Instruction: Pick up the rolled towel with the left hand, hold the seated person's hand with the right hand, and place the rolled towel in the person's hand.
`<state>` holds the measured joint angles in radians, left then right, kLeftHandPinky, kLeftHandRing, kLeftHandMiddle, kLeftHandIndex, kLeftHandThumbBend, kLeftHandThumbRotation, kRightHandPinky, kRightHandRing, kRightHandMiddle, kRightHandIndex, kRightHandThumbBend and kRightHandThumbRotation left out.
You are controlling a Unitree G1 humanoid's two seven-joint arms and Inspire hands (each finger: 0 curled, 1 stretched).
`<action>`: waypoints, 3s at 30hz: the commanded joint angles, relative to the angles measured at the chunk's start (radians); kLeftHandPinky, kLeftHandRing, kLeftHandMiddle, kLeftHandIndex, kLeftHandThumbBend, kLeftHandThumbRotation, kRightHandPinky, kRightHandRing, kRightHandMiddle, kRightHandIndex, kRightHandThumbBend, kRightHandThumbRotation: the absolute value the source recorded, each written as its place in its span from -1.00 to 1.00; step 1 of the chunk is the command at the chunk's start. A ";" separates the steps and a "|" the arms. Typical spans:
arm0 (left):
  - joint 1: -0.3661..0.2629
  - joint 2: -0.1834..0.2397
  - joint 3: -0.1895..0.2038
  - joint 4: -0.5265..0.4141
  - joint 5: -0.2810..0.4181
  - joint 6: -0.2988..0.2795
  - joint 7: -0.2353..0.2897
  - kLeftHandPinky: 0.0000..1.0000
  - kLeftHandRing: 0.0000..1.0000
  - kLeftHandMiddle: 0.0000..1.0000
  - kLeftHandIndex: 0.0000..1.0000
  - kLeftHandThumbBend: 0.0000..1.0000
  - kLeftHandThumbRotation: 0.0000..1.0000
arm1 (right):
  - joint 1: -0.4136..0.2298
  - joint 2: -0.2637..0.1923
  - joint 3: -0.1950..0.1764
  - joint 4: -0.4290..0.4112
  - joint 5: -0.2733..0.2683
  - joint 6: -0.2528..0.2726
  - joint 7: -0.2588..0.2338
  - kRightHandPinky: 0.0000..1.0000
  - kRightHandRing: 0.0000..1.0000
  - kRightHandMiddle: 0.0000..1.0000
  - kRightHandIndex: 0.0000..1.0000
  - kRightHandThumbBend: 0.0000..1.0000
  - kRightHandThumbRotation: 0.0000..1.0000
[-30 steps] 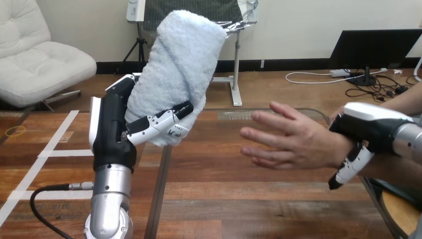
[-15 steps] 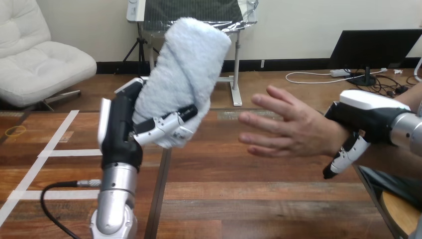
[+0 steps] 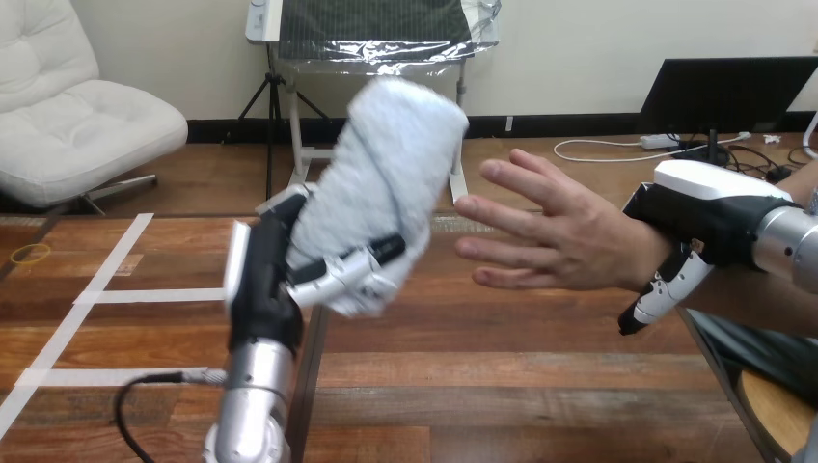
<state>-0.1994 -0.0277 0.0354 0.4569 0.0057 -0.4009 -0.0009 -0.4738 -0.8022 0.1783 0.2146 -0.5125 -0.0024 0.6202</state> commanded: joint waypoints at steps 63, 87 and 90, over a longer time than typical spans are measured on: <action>-0.135 -0.260 -0.217 0.212 -0.066 -0.137 0.028 -0.40 -0.28 -0.18 -0.15 0.31 -1.00 | -0.144 0.059 0.019 -0.047 0.001 0.041 -0.003 -0.63 -0.52 -0.39 -0.37 0.76 -0.80; -0.159 -0.281 -0.260 0.214 -0.093 -0.116 0.041 -0.41 -0.29 -0.16 -0.14 0.36 -1.00 | -0.129 0.062 0.012 -0.058 0.007 0.039 -0.014 -0.64 -0.53 -0.40 -0.38 0.78 -0.81; -0.162 -0.280 -0.263 0.215 -0.092 -0.117 0.043 -0.40 -0.28 -0.16 -0.14 0.37 -1.00 | -0.125 0.060 0.009 -0.057 0.010 0.032 -0.016 -0.64 -0.53 -0.39 -0.38 0.78 -0.81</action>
<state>-0.2248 -0.0561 -0.1877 0.6790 -0.0793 -0.4768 0.0405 -0.5096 -0.7795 0.2167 0.1971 -0.5131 0.0231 0.6563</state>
